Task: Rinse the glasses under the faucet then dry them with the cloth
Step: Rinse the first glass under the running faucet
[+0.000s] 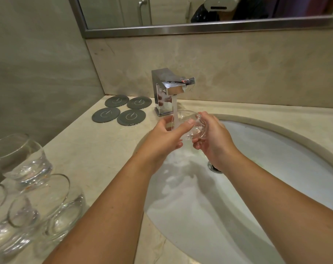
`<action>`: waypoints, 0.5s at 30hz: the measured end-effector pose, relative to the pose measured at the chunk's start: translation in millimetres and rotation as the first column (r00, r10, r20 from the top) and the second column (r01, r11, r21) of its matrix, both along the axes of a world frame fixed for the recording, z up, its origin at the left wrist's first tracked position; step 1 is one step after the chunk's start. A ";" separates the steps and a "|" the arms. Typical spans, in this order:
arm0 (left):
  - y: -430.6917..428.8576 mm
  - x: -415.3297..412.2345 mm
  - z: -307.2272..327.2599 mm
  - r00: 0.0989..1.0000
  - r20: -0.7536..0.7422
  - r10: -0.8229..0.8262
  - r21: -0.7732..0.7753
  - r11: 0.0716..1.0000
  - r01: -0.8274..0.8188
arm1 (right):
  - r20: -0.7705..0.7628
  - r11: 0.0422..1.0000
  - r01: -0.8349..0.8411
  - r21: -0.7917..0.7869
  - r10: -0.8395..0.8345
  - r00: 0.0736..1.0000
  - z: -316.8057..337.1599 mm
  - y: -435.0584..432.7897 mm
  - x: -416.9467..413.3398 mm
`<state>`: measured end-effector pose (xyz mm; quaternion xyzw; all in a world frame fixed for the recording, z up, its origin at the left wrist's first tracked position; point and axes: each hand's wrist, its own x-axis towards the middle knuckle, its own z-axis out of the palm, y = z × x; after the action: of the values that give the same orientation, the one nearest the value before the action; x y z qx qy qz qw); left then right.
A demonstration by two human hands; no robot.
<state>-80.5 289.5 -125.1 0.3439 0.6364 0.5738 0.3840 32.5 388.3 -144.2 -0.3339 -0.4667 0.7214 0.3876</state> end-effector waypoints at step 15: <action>-1.6 1.3 1.5 0.999 -0.038 -0.023 0.051 0.998 0.025 | 0.029 1.000 -0.003 -0.023 0.003 1.000 2.2 -0.9 2.8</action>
<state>-79.1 287.9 -123.6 0.3719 0.6242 0.5790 0.3699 35.3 387.3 -141.9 -0.3483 -0.4645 0.7224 0.3757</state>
